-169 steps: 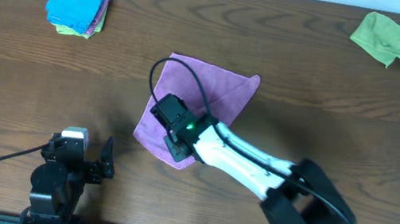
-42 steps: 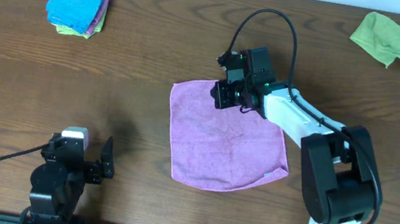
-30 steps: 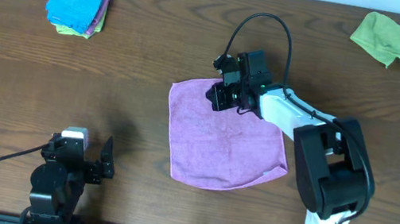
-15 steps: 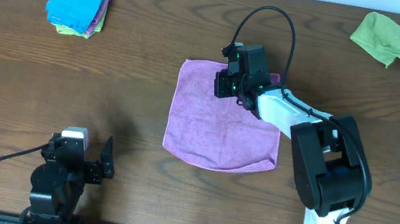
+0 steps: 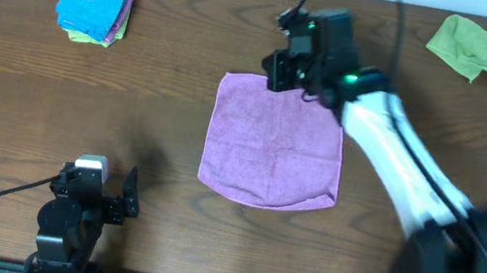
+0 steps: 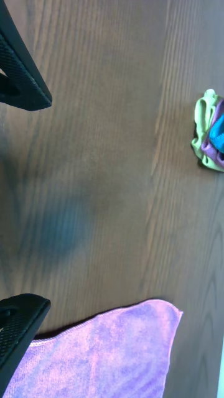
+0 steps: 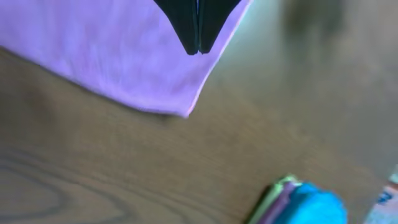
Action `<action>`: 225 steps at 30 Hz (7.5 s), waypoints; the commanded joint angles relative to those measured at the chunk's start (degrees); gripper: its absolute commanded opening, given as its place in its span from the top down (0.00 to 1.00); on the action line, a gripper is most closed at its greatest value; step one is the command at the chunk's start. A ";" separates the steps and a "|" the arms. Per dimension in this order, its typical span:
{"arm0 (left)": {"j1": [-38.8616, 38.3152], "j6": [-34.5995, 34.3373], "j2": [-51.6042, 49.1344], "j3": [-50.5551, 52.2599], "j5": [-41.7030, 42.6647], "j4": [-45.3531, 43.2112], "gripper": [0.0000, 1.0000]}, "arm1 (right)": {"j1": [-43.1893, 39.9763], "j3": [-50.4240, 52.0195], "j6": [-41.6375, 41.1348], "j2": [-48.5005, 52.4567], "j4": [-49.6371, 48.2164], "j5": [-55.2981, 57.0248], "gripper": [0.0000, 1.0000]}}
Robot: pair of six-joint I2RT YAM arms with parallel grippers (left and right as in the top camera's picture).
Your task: Fold the cloth
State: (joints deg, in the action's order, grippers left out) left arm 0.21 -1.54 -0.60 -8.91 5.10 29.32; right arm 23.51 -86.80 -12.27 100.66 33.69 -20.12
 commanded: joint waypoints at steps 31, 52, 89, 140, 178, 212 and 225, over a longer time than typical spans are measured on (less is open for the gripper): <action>0.15 -39.34 0.28 0.76 37.81 -0.44 0.05 | 0.90 32.70 -17.92 -55.08 43.01 0.15 0.98; 0.09 -35.12 -16.46 0.76 38.25 -12.55 0.00 | 0.44 32.70 -16.33 -52.39 29.79 8.79 0.99; -17.51 -13.27 -84.59 -22.71 27.56 -30.12 0.04 | -11.17 32.59 -4.09 -76.81 35.74 -7.15 0.03; -17.51 -18.14 -91.10 -22.75 54.10 -23.04 0.12 | -11.17 32.59 -2.32 -76.81 36.24 -7.50 0.04; -17.53 -14.73 -81.81 -22.43 31.74 -14.23 0.13 | -11.17 32.59 -1.33 -76.78 36.09 -6.91 0.02; -21.92 -16.33 -93.37 -22.27 38.84 -16.59 0.27 | -11.17 32.59 -1.18 -76.78 35.78 -7.39 0.03; -21.94 -19.32 -93.37 -22.27 38.91 -16.00 0.59 | -11.17 32.59 -1.18 -76.78 35.93 -8.00 0.04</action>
State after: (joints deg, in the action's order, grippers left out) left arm -21.45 -19.99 -92.29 -32.95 48.34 12.38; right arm 12.60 -53.93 -14.39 24.18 69.58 -27.33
